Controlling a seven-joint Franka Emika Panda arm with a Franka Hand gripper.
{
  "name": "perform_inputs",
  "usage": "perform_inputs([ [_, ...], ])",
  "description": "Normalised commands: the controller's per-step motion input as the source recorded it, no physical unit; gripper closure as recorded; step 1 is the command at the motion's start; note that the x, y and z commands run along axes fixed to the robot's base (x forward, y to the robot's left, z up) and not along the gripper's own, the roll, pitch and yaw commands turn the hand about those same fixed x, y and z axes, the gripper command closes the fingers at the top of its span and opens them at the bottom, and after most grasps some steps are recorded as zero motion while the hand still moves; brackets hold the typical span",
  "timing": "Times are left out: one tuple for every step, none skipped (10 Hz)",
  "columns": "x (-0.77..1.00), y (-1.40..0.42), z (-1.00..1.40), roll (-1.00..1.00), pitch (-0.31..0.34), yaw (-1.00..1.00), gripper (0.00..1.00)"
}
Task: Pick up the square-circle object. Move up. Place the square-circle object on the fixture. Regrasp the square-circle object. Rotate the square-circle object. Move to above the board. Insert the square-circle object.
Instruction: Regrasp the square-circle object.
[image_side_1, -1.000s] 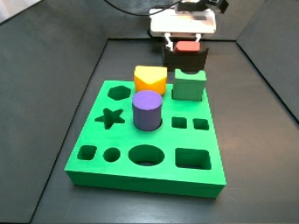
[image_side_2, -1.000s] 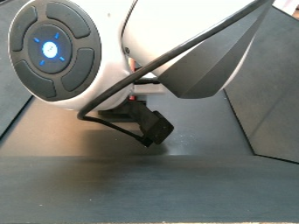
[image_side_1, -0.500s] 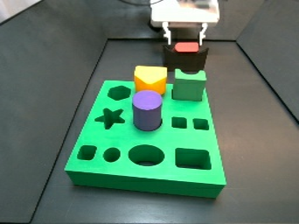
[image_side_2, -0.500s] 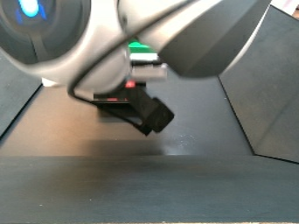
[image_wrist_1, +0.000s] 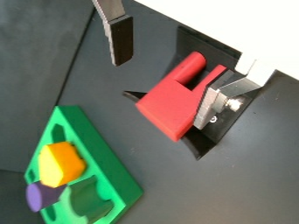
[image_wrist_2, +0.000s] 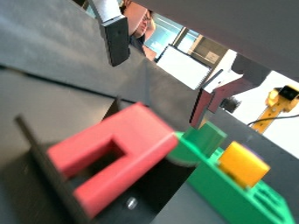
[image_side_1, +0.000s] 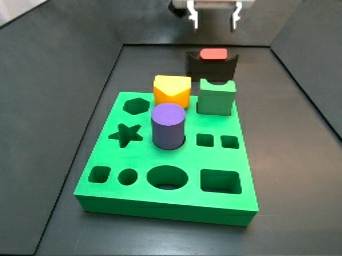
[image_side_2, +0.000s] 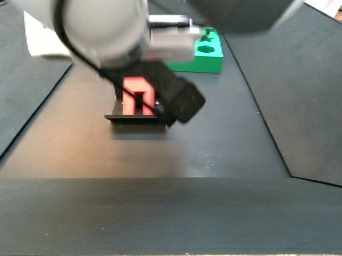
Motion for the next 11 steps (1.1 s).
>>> perform_inputs([
  [-0.07,-0.95,1.00,1.00,0.065,0.02,0.00],
  [-0.07,-1.00,0.96,1.00,0.065,0.02,0.00],
  [-0.10,-1.00,0.93,1.00,0.052,0.02,0.00],
  [-0.12,-0.96,0.83,1.00,0.043,0.02,0.00],
  [-0.11,-0.86,0.70,1.00,0.041,0.02,0.00],
  [-0.06,-0.62,0.41,1.00,0.039,0.02,0.00],
  [-0.04,-0.43,0.18,1.00,0.038,0.02,0.00],
  [-0.02,-0.18,0.03,1.00,0.036,0.02,0.00],
  [-0.02,-0.06,0.04,1.00,0.037,0.02,0.00],
  [-0.02,-0.02,0.04,1.00,0.036,0.02,0.00],
  [-0.02,-0.04,0.01,1.00,0.031,0.02,0.00],
])
